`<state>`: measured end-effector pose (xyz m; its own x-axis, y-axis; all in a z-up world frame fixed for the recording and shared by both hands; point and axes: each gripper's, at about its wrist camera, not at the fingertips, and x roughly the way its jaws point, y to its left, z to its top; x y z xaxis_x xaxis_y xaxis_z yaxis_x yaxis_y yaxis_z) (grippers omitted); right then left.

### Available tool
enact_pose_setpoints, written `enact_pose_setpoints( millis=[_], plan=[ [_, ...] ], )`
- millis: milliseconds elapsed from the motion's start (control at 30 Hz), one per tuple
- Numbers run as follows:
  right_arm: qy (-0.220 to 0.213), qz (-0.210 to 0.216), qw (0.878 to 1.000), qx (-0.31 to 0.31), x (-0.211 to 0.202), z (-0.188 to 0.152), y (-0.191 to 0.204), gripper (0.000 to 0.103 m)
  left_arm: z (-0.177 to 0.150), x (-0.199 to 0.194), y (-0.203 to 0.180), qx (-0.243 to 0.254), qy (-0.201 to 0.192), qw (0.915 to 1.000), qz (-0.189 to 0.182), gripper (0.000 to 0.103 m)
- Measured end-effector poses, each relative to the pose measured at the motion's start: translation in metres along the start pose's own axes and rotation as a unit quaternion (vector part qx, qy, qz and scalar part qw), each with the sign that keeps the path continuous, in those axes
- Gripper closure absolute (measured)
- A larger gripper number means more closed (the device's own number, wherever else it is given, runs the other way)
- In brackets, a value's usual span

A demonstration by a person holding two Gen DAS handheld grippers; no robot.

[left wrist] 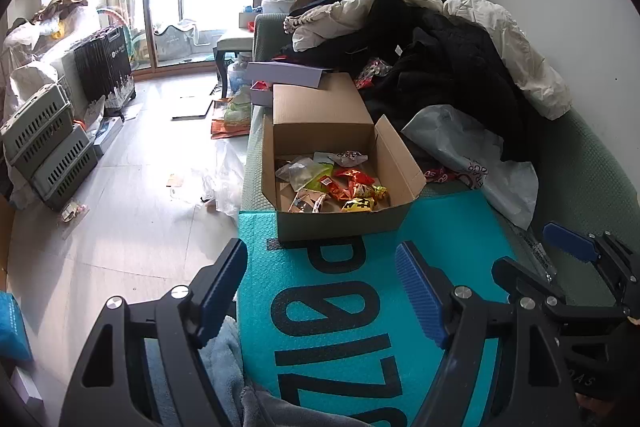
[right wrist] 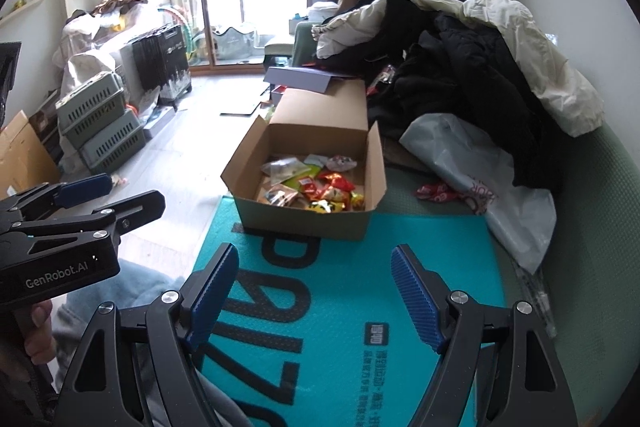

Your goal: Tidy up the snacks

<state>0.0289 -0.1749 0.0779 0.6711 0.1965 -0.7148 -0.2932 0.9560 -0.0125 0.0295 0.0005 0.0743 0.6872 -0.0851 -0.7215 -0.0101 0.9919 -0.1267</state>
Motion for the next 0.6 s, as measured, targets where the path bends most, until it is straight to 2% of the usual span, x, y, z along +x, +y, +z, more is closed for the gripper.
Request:
enact_pose_setpoints(
  millis=[600],
  plan=[
    [0.023, -0.006, 1.000, 0.006, 0.0087, -0.0069, 0.0030, 0.024, -0.0034, 0.0047, 0.0017, 0.007, 0.007, 1.0000, 0.000, 0.027]
  ],
)
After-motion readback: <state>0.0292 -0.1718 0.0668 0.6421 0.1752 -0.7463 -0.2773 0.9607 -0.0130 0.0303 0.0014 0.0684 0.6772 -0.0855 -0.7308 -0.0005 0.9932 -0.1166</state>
